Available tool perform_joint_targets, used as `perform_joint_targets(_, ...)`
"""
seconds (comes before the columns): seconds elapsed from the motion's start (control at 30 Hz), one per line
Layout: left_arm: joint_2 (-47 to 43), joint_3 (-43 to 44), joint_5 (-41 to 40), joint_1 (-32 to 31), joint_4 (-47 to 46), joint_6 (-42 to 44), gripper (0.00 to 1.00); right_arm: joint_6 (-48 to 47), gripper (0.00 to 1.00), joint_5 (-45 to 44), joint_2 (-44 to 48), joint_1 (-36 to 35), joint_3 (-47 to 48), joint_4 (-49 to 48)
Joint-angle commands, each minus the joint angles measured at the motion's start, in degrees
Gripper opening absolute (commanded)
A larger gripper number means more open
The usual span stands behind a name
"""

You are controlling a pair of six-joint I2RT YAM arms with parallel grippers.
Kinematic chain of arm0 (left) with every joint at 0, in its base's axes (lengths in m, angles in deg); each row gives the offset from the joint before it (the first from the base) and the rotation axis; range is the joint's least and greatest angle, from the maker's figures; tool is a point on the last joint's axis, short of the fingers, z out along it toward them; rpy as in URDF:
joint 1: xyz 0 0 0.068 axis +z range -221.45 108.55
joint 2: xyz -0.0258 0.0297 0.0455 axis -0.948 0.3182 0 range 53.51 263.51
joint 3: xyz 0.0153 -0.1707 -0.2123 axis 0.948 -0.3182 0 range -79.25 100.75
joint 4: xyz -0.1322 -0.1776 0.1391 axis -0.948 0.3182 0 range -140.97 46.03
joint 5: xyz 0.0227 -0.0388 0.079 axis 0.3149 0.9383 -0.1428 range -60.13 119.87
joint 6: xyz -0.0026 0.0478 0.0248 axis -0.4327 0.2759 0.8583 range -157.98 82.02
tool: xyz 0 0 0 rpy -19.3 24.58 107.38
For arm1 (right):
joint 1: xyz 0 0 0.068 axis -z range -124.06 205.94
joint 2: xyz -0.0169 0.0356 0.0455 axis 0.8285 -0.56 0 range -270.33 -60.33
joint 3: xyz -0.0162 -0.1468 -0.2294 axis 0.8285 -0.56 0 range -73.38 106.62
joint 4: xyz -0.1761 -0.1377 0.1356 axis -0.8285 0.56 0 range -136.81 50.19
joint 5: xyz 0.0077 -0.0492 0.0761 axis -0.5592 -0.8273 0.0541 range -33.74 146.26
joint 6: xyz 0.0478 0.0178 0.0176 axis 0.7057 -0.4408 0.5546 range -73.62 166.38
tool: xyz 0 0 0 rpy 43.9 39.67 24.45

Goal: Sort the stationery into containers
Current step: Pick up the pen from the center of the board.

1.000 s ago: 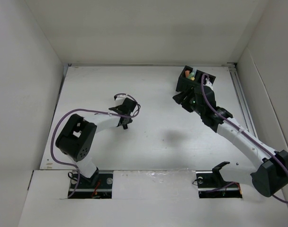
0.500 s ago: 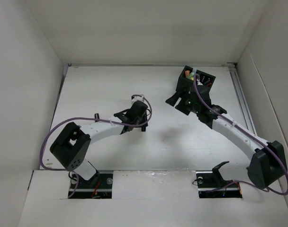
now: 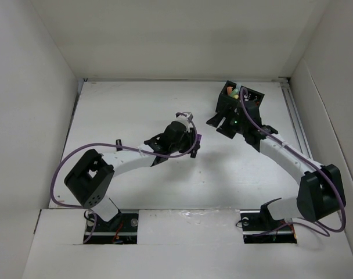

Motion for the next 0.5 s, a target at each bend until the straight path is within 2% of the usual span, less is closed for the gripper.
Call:
perform_joint_targets(0.0, -3.62, -1.51, 5.16, 0.18, -7.64, 1.25, 0.00, 0.60, 0.71, 6.20, 0.59, 1.90, 0.23, -5.44)
perform_joint_targets(0.1, -4.15, -2.30, 5.87, 0.18, -10.11, 1.77, 0.00, 0.08, 0.71, 11.14, -2.40, 1.90, 1.28, -5.44)
perform_joint_targets(0.47, -2.40, -0.99, 6.48, 0.18, -12.22, 3.01, 0.00, -0.45, 0.61, 15.81, -7.15, -0.56, 2.34, -6.58)
